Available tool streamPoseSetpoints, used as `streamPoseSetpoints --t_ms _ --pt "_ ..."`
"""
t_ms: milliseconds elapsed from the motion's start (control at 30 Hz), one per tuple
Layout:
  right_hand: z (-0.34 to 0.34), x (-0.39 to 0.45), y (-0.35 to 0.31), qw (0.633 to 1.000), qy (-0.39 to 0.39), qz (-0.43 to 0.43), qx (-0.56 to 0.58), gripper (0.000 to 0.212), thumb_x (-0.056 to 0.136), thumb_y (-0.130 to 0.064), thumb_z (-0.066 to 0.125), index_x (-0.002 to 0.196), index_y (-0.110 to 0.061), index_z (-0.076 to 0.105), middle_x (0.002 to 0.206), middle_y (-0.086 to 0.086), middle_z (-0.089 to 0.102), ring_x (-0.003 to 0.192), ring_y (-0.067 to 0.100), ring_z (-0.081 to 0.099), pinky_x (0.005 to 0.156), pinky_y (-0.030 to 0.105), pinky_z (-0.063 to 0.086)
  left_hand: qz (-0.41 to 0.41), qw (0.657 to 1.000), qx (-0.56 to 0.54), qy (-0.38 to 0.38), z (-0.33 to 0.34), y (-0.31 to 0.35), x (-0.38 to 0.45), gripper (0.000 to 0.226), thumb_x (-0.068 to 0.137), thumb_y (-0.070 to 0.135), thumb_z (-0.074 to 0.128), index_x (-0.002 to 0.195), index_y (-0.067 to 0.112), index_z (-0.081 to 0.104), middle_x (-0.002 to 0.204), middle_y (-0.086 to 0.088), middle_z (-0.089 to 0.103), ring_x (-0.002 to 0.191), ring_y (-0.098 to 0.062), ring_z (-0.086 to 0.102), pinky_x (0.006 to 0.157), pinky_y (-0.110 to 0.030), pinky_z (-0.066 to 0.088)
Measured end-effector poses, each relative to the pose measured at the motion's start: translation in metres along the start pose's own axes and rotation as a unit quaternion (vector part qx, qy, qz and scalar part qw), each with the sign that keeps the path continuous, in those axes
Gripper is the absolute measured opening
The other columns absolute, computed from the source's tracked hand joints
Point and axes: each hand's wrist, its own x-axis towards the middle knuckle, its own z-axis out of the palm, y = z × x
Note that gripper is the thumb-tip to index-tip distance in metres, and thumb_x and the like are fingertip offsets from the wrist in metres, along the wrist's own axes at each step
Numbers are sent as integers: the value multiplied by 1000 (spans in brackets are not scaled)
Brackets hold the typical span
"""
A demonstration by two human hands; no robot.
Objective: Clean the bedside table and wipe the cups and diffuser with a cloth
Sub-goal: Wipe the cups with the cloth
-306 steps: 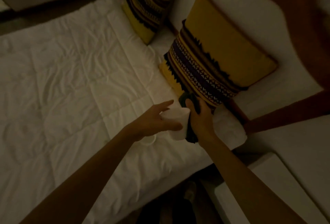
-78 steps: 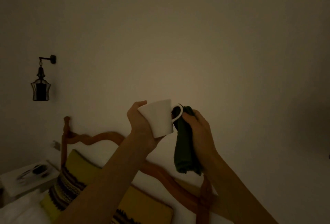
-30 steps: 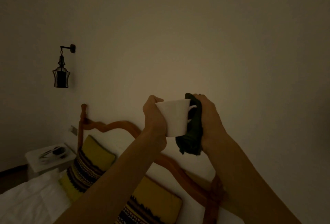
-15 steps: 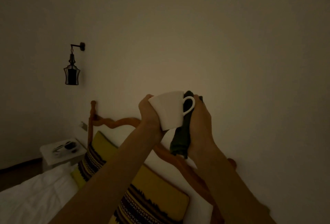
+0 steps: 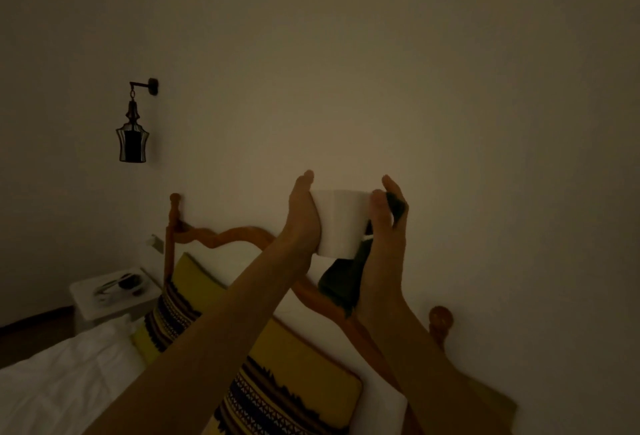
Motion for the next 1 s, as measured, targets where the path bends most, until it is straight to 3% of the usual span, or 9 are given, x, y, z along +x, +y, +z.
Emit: streamPoseSetpoints --t_ms 100,167,267,433,533,667,767,900,1000 --pt "-8 3 6 1000 -10 15 22 81 67 -50 84 138 -43 45 126 -4 60 107 19 68 79 39 62 38 997 62 25 6 -7 4 78 90 80 21 103 16 64 103 -15 69 97 -31 65 96 -49 52" --pt "-10 6 6 1000 9 4 4 84 62 -52 85 136 -44 46 128 -4 59 110 20 66 83 40 61 116 979 137 98 9 -10 2 76 93 76 12 97 18 62 104 -13 68 96 -28 64 99 -50 49" --pt "-10 11 10 994 52 -61 -70 83 67 -49 86 139 -40 43 130 -2 58 114 15 63 90 41 59 235 929 257 125 14 -17 -2 72 98 62 14 118 12 61 113 -11 67 105 -30 63 101 -50 47" --pt "-10 11 15 999 -5 -50 3 49 95 -56 47 143 -48 40 136 -3 58 117 16 64 87 36 59 146 986 80 15 30 -18 -14 106 62 83 30 137 11 53 130 -23 61 119 -43 58 103 -58 46" --pt "-11 12 14 999 -18 1 38 50 94 -66 31 139 -53 47 139 -18 55 123 4 58 89 25 55 75 995 -38 57 30 -20 -14 69 72 74 51 106 16 68 106 -14 71 98 -35 68 89 -51 56" --pt "-17 17 15 998 0 54 39 59 84 -78 31 135 -54 51 133 -8 61 117 21 63 91 40 57 67 996 -23 54 23 -39 -9 26 91 53 48 90 30 62 87 -4 68 83 -22 67 72 -37 58" --pt "-21 17 14 994 5 75 77 54 82 -72 36 127 -52 58 118 -6 70 100 17 71 78 35 60 48 998 -30 -25 18 -35 -7 42 94 46 42 107 13 63 103 -18 70 96 -34 68 92 -47 56" --pt "-25 20 14 993 -1 74 90 49 91 -68 33 126 -45 60 102 -9 71 76 9 73 60 26 58 10 996 -55 -67 15 -24 -2 48 94 52 42 99 8 61 76 -8 66 66 -19 63 56 -26 55" --pt "-24 17 18 998 20 60 30 47 88 -76 34 119 -51 58 106 -7 71 88 15 71 69 33 60 15 997 -37 -65 14 -25 9 60 99 61 29 94 12 62 59 0 69 56 -13 65 55 -24 55"
